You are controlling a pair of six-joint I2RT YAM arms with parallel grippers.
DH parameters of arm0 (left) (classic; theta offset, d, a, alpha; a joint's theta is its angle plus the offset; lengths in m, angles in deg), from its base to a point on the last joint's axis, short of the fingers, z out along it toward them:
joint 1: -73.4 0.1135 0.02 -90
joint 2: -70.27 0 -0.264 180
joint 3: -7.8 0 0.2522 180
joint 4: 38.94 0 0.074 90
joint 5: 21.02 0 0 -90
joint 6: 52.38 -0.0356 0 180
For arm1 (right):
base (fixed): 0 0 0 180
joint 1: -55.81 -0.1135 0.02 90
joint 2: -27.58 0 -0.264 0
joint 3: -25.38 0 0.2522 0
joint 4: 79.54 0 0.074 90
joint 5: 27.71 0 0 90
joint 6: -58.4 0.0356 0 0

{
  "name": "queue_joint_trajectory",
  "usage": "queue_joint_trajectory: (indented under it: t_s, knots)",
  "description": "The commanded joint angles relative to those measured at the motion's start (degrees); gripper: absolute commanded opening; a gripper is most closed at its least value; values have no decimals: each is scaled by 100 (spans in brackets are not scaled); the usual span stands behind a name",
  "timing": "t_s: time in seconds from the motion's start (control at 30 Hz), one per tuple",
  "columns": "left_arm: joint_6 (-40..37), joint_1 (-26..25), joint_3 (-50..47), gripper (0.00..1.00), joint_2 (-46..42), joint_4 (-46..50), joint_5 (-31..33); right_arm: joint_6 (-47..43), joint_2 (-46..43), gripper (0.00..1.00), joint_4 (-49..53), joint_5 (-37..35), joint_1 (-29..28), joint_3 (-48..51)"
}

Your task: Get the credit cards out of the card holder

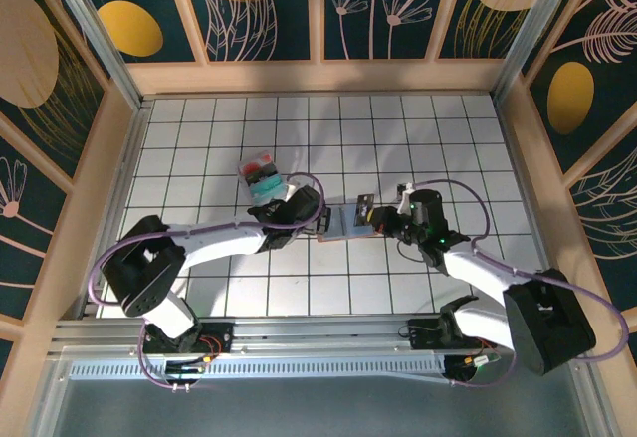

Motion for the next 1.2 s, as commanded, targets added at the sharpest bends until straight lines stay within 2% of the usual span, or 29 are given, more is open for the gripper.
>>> queue_joint_trajectory:
  t_s: [0.0,0.23,0.47,0.9,1.13,1.17]
  knots:
    - [207,48,51,98,-342,-454,-519,-199,-347,0,-182,318,133,97]
    - [531,384,-657,93,-1122,-2398,-2135,28,-878,0,-751,1011,203,100]
    - [772,660,-881,78,-1255,-3503,-3248,686,-898,0,-1737,1675,224,106]
    - [1155,727,-999,61,-960,-4769,-4187,1697,-663,0,-3355,2278,231,158]
    - [1301,765,-1015,39,-831,-5111,-4403,2095,-248,0,-4285,2560,229,247]
    - [1288,766,-1015,33,-832,-5109,-4408,2116,-203,0,-4341,2580,230,254]
